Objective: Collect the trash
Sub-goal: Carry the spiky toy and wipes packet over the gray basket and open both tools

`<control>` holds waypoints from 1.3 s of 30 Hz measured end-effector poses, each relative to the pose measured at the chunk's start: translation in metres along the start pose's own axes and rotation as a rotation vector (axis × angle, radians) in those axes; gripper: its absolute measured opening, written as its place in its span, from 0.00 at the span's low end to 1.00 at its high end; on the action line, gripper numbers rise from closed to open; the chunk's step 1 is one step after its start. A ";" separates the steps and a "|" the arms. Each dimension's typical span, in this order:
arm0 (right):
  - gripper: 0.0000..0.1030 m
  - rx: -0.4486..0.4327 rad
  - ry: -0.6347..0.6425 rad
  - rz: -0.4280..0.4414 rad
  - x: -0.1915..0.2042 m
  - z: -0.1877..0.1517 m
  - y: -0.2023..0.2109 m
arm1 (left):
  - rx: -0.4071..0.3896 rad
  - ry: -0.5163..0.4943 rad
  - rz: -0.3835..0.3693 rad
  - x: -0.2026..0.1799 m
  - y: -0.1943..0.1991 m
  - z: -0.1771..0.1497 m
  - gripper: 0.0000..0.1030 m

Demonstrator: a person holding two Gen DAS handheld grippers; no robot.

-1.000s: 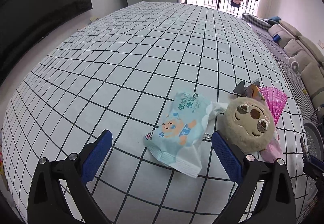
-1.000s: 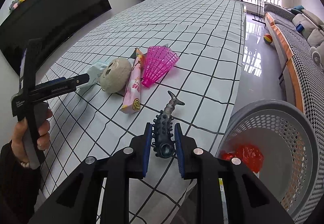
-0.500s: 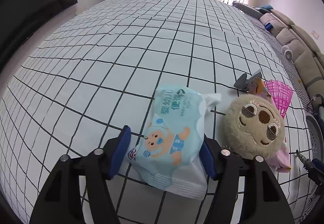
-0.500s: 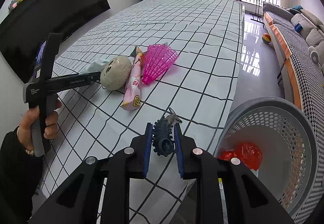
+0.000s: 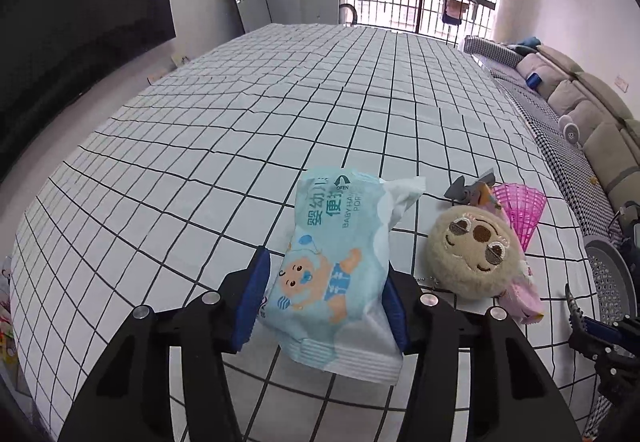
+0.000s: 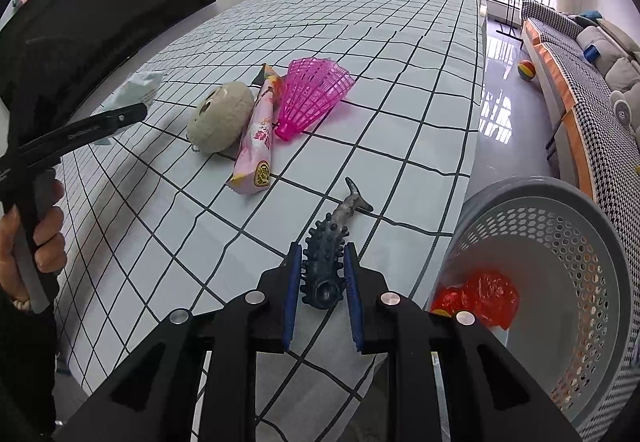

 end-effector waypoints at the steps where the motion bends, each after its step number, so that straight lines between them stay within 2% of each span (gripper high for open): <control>1: 0.20 0.003 0.002 -0.005 -0.001 0.000 -0.002 | -0.011 -0.002 0.003 -0.001 0.007 -0.001 0.49; 7: 0.20 0.000 0.019 -0.013 0.000 -0.001 -0.008 | -0.046 0.013 -0.014 -0.014 0.036 -0.011 0.49; 14: 0.20 -0.033 0.016 0.016 0.002 -0.004 0.008 | -0.067 -0.023 -0.035 -0.054 0.057 -0.020 0.49; 21: 0.20 -0.082 -0.017 0.014 -0.015 -0.007 0.039 | -0.068 -0.089 -0.130 -0.115 0.063 -0.022 0.49; 26: 0.20 -0.121 -0.077 -0.021 -0.053 -0.013 0.066 | -0.081 -0.128 -0.205 -0.165 0.070 -0.012 0.49; 32: 0.20 -0.173 -0.179 -0.096 -0.121 -0.021 0.099 | -0.088 -0.203 -0.284 -0.232 0.074 -0.003 0.49; 39: 0.20 -0.170 -0.273 -0.142 -0.182 -0.042 0.105 | -0.050 -0.292 -0.341 -0.305 0.067 -0.010 0.49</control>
Point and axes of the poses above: each gripper's, at about its wrist camera, not at the fingertips, and y roughly against the way its jaws point, x to its left, z to its top, the point moved 8 cm from there along -y, roughly the way its jaws point, and after that the axes turned 13 degrees about -y, right-handed, at the moved point
